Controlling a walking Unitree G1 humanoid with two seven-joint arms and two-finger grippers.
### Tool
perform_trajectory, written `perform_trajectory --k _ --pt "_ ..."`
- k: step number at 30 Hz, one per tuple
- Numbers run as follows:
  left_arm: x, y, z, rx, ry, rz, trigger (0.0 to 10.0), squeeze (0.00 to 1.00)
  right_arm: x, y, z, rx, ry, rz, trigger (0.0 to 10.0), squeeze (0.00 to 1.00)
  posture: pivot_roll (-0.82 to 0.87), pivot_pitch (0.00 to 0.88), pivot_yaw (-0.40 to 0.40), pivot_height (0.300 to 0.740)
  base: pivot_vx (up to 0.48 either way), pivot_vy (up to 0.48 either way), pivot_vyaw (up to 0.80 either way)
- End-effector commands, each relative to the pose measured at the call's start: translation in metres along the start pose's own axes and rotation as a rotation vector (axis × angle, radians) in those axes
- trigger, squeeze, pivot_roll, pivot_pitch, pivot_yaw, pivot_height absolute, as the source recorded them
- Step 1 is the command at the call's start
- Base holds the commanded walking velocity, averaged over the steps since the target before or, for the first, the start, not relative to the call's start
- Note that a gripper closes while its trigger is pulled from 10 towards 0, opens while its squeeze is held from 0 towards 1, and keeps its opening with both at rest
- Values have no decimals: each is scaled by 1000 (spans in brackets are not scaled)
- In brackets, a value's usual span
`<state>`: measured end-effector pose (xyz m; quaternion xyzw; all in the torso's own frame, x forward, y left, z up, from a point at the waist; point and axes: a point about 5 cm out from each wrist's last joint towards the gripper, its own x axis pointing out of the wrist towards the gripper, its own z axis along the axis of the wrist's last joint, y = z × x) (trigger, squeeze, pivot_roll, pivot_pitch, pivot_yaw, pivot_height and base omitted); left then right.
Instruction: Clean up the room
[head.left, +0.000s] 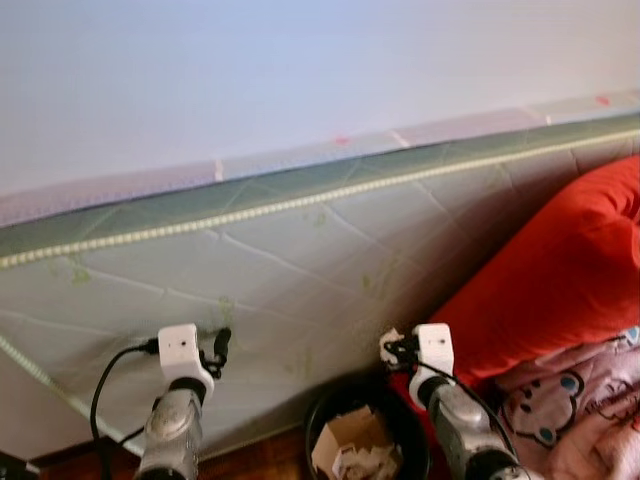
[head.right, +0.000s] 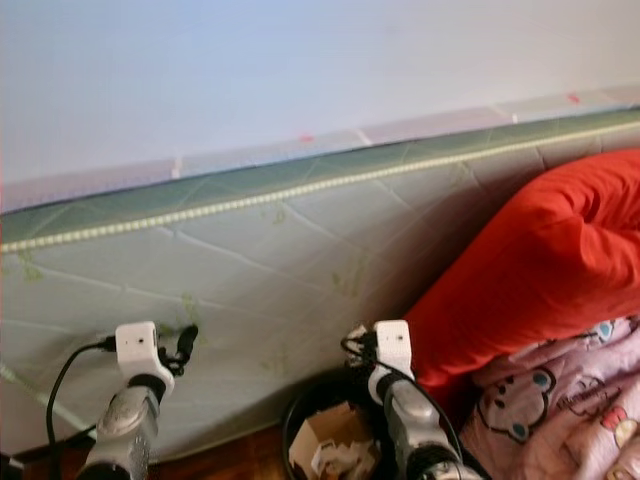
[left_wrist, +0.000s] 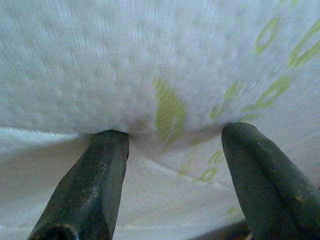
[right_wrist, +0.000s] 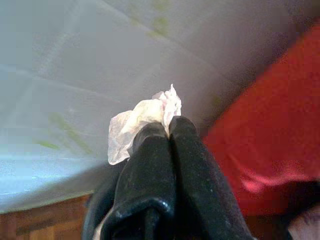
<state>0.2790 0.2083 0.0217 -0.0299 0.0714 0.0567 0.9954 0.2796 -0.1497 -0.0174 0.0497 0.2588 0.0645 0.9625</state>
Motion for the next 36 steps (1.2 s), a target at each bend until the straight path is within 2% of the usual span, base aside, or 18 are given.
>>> perform_trajectory --k 1,4,7,13,14,16,19,28,36 --pt "9 -6 32 30 -170 -39 10000 0 -5 -9 -12 22 49 -39 10000 0 62 0 -96 740 0 0 0" --pt "8 -5 31 31 -168 -37 10000 0 -8 -13 -21 3 90 -62 10000 0 62 0 -96 740 0 0 0" --pt "2 -5 32 45 -177 -61 10000 0 -14 -17 -31 29 112 -77 10000 0 81 0 -93 740 0 0 0" --pt "-28 -7 27 93 -162 -127 10000 0 -14 -13 -32 60 91 -63 10000 0 90 0 -77 740 0 0 0" --pt "-28 -7 27 93 -162 -127 10000 0 -14 -13 -32 60 91 -63 10000 0 90 0 -77 740 0 0 0" --pt "-44 -1 21 159 -135 -158 10000 0 -14 -9 -33 66 91 -55 10000 0 100 0 -71 740 0 0 0" --pt "-51 9 20 158 -111 -141 10000 0 -13 -6 -34 92 83 -60 10000 0 124 0 -58 740 0 0 0" --pt "-56 6 30 193 -81 -206 10000 0 -12 -6 -29 152 27 -124 10000 0 118 0 -13 740 0 0 0" --pt "-56 3 34 196 -69 -210 10000 0 -19 -18 -39 95 63 -187 10000 0 122 0 -16 740 0 0 0"
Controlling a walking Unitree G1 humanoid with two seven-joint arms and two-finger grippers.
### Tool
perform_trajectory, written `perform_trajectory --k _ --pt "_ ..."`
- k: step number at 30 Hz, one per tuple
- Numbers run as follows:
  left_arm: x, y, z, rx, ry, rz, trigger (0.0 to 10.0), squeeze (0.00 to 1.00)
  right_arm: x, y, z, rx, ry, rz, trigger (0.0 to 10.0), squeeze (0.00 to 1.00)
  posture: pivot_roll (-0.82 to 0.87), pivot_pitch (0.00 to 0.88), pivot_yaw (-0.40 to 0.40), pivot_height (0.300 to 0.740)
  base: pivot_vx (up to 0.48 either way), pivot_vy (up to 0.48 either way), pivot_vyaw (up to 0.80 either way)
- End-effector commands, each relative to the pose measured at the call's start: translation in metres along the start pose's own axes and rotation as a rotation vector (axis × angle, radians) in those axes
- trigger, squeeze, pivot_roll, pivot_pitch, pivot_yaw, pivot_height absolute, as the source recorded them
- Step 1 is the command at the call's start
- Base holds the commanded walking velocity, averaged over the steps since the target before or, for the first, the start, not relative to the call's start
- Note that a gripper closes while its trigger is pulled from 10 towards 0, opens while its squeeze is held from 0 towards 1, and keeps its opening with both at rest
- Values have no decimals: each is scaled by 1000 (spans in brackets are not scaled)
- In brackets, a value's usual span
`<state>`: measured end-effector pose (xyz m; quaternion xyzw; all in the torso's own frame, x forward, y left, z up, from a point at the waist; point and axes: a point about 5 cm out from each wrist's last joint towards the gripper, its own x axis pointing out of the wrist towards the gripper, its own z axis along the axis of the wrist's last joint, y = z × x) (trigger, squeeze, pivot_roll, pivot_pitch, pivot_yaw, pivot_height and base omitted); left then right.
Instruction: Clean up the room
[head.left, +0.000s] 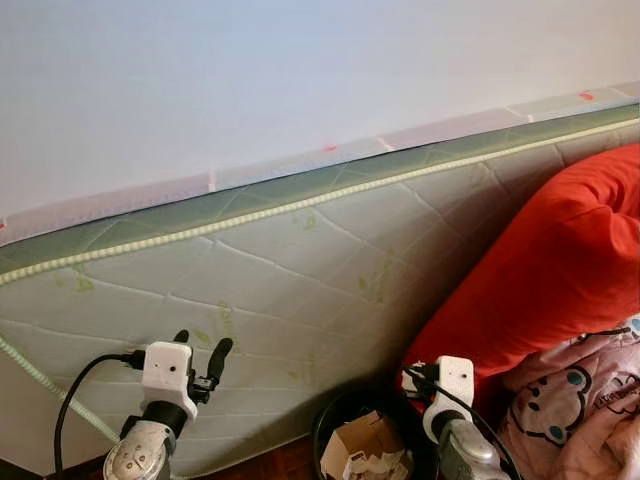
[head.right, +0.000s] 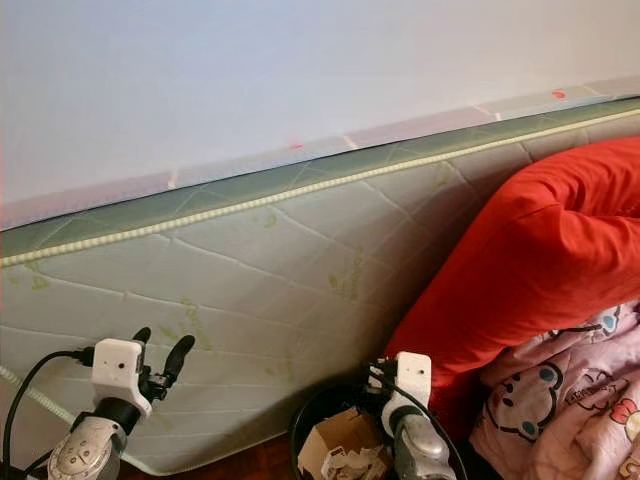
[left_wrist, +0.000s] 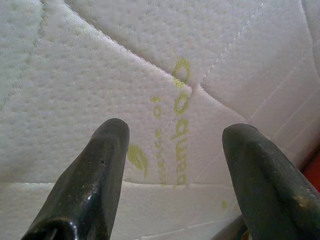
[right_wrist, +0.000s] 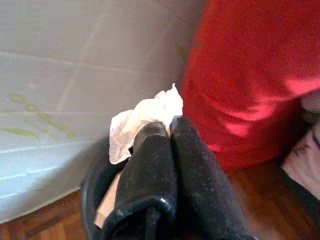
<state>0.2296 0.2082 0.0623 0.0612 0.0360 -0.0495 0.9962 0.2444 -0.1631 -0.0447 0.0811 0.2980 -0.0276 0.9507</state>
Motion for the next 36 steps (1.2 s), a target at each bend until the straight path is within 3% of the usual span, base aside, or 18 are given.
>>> perform_trajectory --k 1,7,8,9,26,34,35,36 --pt "-2 -1 2 1 5 -8 10000 0 0 -6 2 -18 -4 -34 10000 0 122 0 -16 740 0 0 0" --pt "-3 -1 2 -5 17 3 10000 0 0 -8 1 -8 8 -19 10000 0 126 0 -26 740 0 0 0" --pt "-3 -1 3 -6 18 3 10000 0 0 -7 1 -3 7 -12 10000 667 125 0 -28 740 0 0 0" --pt "-3 -2 3 -8 19 3 10000 0 0 -6 1 0 7 -8 10000 1000 124 0 -29 740 0 0 0" --pt "-1 -6 2 -31 39 9 10000 0 0 -9 0 -17 30 -4 10000 1000 123 0 -44 740 0 0 0" --pt "0 -6 2 -33 41 16 10000 0 -1 4 -9 7 82 102 10000 1000 122 0 -46 740 0 0 0" --pt "0 -4 1 -37 45 27 10000 0 -1 5 -10 5 87 106 10000 608 122 0 -46 740 0 0 0" --pt "0 -4 1 -37 45 27 10000 0 -1 5 -10 5 87 106 10000 608 122 0 -46 740 0 0 0"
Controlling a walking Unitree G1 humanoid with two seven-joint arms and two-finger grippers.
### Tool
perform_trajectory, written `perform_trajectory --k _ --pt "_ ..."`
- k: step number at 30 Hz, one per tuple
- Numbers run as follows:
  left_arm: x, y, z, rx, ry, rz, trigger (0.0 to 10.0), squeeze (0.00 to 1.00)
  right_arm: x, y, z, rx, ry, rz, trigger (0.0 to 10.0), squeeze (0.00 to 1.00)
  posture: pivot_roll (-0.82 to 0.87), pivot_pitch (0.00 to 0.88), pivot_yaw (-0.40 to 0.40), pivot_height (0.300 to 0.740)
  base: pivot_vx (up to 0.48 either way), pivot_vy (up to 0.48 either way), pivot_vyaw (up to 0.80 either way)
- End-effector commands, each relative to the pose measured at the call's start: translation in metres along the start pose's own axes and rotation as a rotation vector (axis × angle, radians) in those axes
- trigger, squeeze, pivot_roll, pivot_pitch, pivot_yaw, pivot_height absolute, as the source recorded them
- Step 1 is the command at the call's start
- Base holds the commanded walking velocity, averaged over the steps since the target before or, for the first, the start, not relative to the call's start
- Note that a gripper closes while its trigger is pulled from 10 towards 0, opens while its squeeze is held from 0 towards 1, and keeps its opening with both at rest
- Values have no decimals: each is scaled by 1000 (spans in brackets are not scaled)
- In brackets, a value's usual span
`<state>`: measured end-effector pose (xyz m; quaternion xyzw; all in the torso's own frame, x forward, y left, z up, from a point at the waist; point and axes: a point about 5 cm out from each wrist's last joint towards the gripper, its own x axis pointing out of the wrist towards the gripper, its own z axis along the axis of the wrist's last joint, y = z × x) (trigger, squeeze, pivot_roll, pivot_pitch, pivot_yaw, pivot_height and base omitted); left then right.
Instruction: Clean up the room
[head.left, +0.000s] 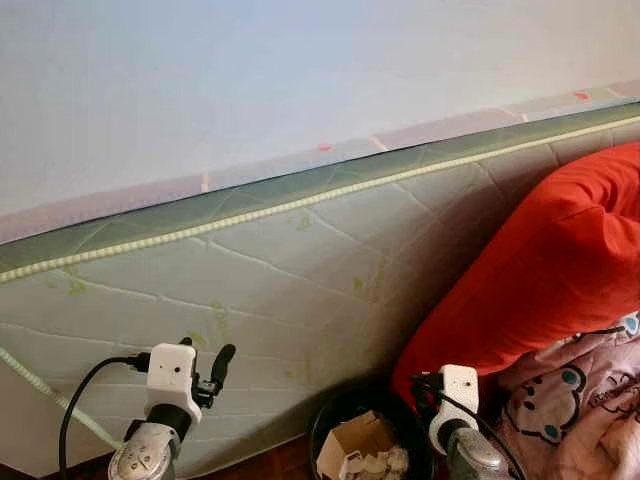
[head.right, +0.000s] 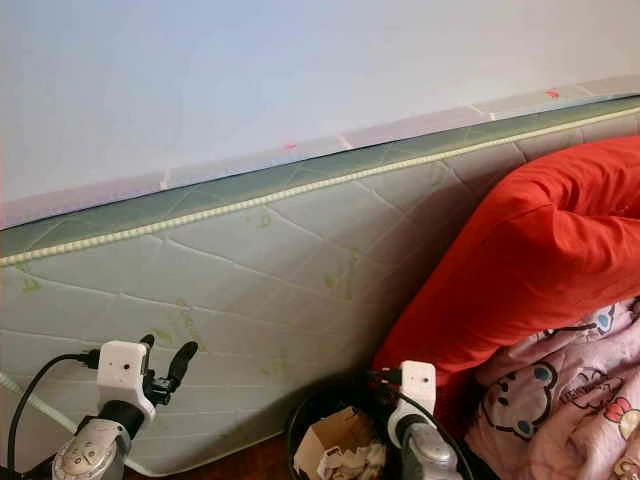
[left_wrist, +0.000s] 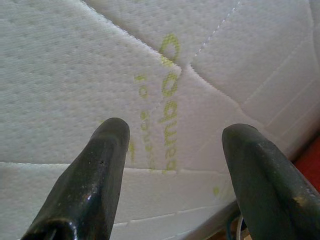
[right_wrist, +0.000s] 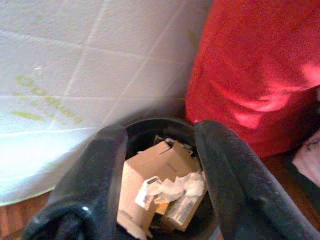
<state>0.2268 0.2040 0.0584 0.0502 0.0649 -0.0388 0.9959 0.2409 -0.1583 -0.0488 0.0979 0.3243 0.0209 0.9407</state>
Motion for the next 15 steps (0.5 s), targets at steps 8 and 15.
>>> perform_trajectory --k 8,15 --pt "12 32 -23 -120 118 161 10000 0 -5 -10 -14 -11 68 -50 10000 0 121 0 -55 740 0 0 0" --pt "11 34 -73 -131 363 153 10000 0 -13 -23 -27 -5 108 -104 10000 0 104 0 -55 740 0 0 0"
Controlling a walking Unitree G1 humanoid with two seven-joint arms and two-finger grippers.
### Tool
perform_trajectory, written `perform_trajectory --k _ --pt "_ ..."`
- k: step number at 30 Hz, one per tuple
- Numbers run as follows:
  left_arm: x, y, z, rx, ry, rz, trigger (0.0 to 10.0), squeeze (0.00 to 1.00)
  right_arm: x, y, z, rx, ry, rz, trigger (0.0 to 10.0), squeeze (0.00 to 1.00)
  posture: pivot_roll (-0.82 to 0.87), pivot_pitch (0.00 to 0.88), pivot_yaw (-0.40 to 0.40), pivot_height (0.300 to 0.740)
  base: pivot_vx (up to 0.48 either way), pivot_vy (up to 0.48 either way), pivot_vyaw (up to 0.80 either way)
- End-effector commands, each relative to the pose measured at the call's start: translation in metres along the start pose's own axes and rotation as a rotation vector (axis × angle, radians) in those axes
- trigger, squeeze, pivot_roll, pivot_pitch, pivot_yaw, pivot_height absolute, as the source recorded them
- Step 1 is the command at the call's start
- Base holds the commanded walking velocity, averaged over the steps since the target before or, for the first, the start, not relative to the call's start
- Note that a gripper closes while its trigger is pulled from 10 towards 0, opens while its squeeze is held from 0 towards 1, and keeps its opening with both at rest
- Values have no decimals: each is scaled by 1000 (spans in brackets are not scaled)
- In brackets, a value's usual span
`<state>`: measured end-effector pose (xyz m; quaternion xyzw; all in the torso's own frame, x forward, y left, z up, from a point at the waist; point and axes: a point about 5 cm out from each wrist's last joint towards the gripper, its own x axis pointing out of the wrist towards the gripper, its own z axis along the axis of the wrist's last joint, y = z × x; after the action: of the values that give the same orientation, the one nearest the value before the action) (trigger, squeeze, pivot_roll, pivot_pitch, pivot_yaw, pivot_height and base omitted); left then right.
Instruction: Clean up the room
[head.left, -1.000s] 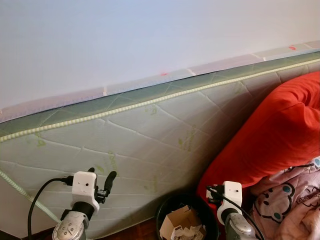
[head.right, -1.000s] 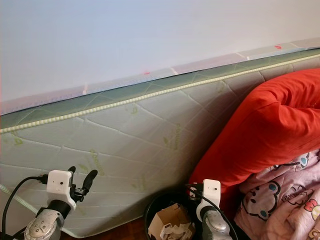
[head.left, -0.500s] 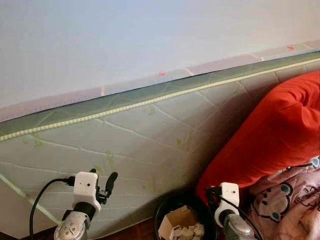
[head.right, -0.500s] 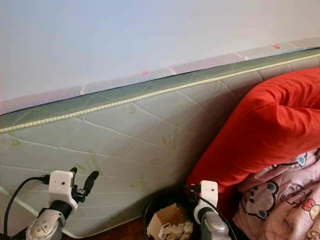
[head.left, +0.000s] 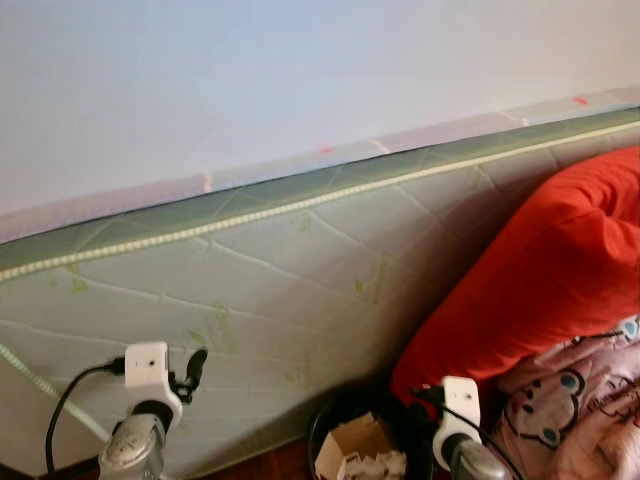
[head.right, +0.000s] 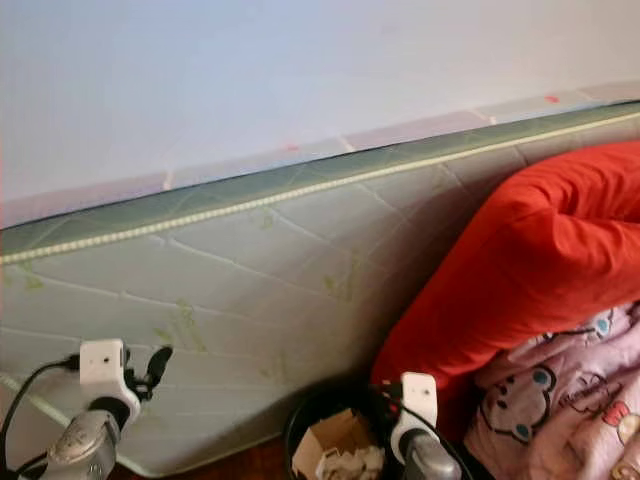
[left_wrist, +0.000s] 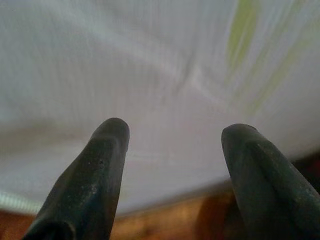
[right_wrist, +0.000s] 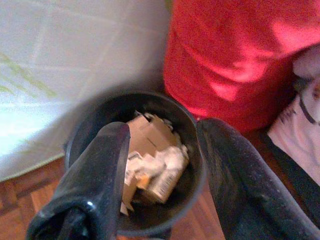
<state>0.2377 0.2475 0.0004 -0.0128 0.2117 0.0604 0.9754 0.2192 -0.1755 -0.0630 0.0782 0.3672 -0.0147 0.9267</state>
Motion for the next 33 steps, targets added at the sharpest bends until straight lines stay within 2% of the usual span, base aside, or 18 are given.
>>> perform_trajectory --k 1,5,8,15,18,22,33 --pt "-1 -4 -19 29 84 -16 10000 0 -2 -4 -7 4 30 -21 10000 0 104 0 -55 740 0 0 0" --pt "-4 -18 -47 45 214 -63 10000 0 -6 -15 -16 20 60 -68 10000 0 90 0 -55 740 0 0 0" --pt "-5 -24 -61 63 300 -63 10000 0 -11 -21 -27 39 97 -97 10000 0 89 0 -63 740 0 0 0" --pt "-9 -34 -78 127 406 -99 10000 0 -16 -26 -41 47 141 -117 10000 0 45 0 -36 740 0 0 0" --pt "-9 -34 -79 127 409 -99 10000 0 -18 -28 -44 53 149 -123 10000 0 29 0 -30 740 0 0 0" --pt "-12 -38 -85 119 425 -99 10000 0 -30 -39 -64 28 200 -110 10000 0 20 0 -31 740 0 0 0" --pt "-19 -44 -96 132 462 -104 10000 0 -31 -39 -66 5 217 -82 10000 0 36 0 -35 740 0 0 0"
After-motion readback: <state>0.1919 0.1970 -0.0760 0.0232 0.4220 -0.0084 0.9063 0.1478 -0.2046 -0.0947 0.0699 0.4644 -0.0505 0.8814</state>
